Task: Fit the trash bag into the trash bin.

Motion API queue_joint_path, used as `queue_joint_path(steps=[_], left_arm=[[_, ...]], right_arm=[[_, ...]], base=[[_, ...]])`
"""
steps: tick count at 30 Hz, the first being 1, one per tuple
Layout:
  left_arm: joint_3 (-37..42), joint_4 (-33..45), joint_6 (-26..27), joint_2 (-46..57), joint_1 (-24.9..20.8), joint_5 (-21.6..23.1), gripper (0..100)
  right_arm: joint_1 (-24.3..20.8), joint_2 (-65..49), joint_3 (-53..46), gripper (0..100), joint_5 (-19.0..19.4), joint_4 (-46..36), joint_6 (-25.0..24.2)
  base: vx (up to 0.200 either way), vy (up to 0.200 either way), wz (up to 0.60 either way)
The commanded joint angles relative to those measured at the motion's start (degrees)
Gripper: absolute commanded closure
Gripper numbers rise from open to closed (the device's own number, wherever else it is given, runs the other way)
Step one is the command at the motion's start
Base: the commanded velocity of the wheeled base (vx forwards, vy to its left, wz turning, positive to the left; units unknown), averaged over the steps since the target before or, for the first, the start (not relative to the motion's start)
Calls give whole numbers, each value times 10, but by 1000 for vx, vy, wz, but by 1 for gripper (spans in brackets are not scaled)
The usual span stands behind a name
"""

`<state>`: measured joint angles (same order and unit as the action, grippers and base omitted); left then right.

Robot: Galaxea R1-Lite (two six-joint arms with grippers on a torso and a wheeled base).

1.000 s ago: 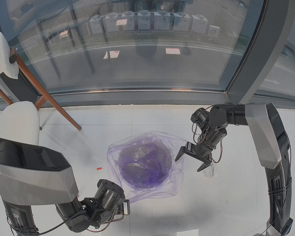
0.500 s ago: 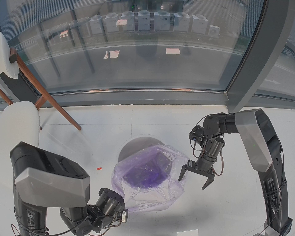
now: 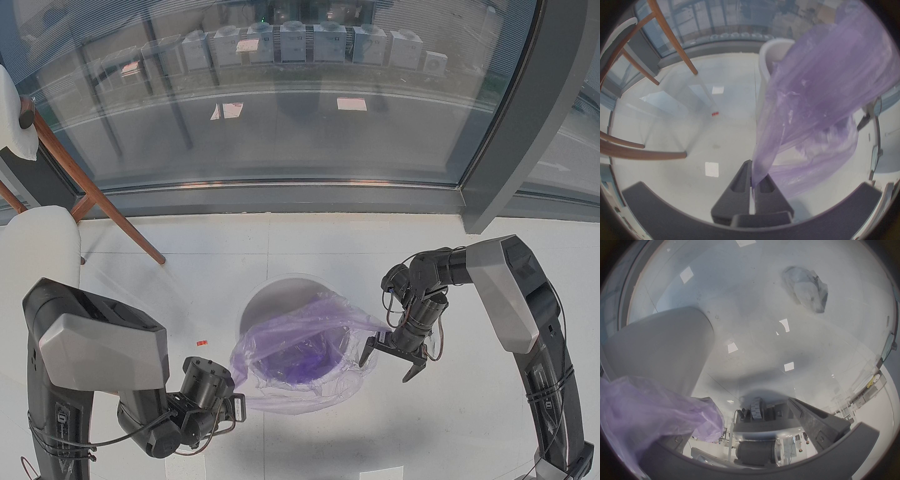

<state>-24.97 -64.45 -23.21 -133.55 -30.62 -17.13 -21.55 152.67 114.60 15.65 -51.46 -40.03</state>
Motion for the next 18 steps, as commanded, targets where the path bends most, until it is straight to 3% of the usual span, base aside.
queue_joint_path(steps=[1,8,13,18], left_arm=[[-28,-8,-3,0,21,-1,100],[-30,-9,-12,2,54,-3,100],[-30,-9,-20,6,62,-9,100],[-35,-11,-19,13,61,-9,100]], right_arm=[[2,1,0,0,0,17,0],[19,-5,0,0,-1,36,2],[25,-41,0,0,10,-1,-18],[15,-77,0,0,60,-68,-25]], base=[[0,0,0],[0,0,0],[0,0,0],[0,0,0]])
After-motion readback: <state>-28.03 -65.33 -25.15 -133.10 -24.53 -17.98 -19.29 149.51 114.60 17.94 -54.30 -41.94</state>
